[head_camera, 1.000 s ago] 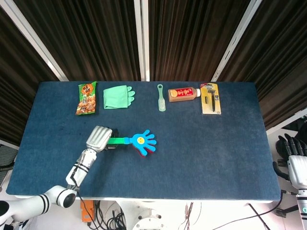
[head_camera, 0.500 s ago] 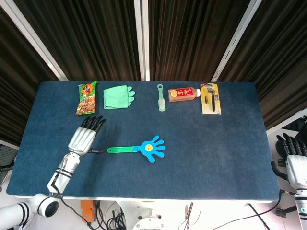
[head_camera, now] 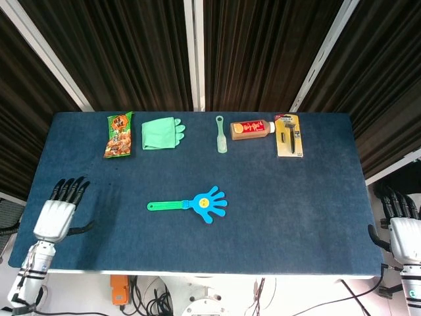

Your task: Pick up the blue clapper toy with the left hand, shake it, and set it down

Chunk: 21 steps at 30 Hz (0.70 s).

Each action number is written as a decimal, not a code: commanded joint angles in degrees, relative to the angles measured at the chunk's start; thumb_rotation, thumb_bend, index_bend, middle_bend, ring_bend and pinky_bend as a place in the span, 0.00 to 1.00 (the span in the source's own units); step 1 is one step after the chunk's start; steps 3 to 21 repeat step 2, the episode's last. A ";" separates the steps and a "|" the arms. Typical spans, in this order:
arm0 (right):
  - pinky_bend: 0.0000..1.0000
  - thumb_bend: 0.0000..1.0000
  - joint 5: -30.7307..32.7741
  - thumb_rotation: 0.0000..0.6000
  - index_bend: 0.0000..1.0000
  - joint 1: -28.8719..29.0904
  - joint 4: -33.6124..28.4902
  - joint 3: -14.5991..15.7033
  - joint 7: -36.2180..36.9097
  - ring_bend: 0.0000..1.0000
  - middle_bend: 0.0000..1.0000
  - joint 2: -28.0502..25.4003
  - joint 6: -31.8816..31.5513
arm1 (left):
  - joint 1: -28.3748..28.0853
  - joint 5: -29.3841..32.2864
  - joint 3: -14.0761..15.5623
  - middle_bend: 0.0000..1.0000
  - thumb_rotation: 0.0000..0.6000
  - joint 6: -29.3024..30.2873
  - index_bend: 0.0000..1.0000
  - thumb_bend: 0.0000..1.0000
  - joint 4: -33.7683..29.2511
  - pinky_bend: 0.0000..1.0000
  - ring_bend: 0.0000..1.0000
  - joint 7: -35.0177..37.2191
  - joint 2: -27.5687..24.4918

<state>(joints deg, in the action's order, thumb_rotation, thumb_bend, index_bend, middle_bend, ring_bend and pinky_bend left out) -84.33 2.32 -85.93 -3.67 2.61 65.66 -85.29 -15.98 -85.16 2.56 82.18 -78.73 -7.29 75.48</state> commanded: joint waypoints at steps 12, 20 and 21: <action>0.00 0.31 -0.34 1.00 0.00 0.05 -0.17 -0.07 -0.41 0.00 0.00 0.09 -0.28 | 2.97 -0.04 0.45 0.00 0.71 3.16 0.00 0.15 0.29 0.00 0.00 -1.04 -0.85; 0.00 0.31 -0.34 1.00 0.00 0.05 -0.17 -0.07 -0.41 0.00 0.00 0.09 -0.28 | 2.97 -0.04 0.45 0.00 0.71 3.16 0.00 0.15 0.29 0.00 0.00 -1.04 -0.85; 0.00 0.31 -0.34 1.00 0.00 0.05 -0.17 -0.07 -0.41 0.00 0.00 0.09 -0.28 | 2.97 -0.04 0.45 0.00 0.71 3.16 0.00 0.15 0.29 0.00 0.00 -1.04 -0.85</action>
